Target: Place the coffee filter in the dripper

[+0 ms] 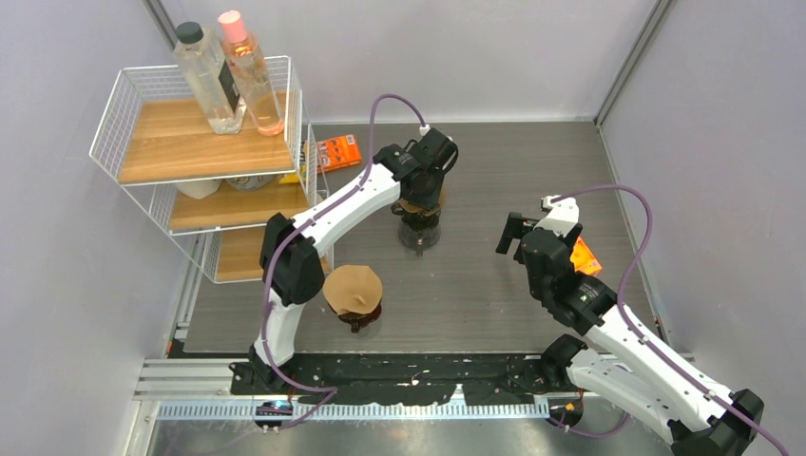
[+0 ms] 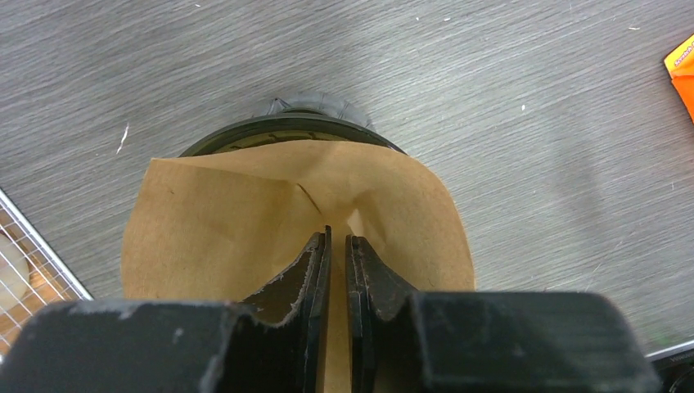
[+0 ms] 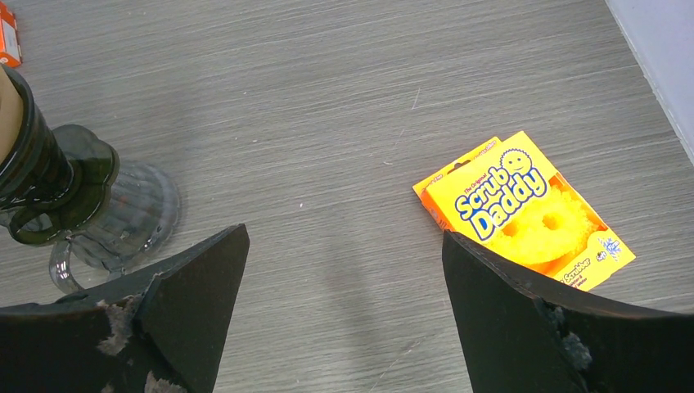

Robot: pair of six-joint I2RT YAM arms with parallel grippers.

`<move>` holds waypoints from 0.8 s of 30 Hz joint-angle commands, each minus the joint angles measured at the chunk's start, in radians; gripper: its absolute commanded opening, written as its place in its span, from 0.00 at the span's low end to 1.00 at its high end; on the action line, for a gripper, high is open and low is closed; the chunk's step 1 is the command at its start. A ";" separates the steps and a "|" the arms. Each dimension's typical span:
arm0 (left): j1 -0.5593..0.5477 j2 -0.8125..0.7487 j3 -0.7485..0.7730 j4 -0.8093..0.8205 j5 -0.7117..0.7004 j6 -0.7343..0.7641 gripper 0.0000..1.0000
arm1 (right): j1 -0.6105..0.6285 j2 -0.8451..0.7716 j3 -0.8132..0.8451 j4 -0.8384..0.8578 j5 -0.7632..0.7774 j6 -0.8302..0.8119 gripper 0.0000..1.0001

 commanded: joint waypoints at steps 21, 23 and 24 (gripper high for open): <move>0.000 0.063 0.141 -0.045 -0.098 0.020 0.24 | -0.013 -0.020 0.001 0.003 0.016 0.018 0.95; 0.000 0.073 0.149 -0.053 -0.097 0.024 0.23 | -0.014 -0.022 0.000 0.002 0.017 0.017 0.95; 0.000 0.077 0.149 -0.055 -0.096 0.024 0.23 | -0.014 -0.022 0.001 0.002 0.016 0.016 0.95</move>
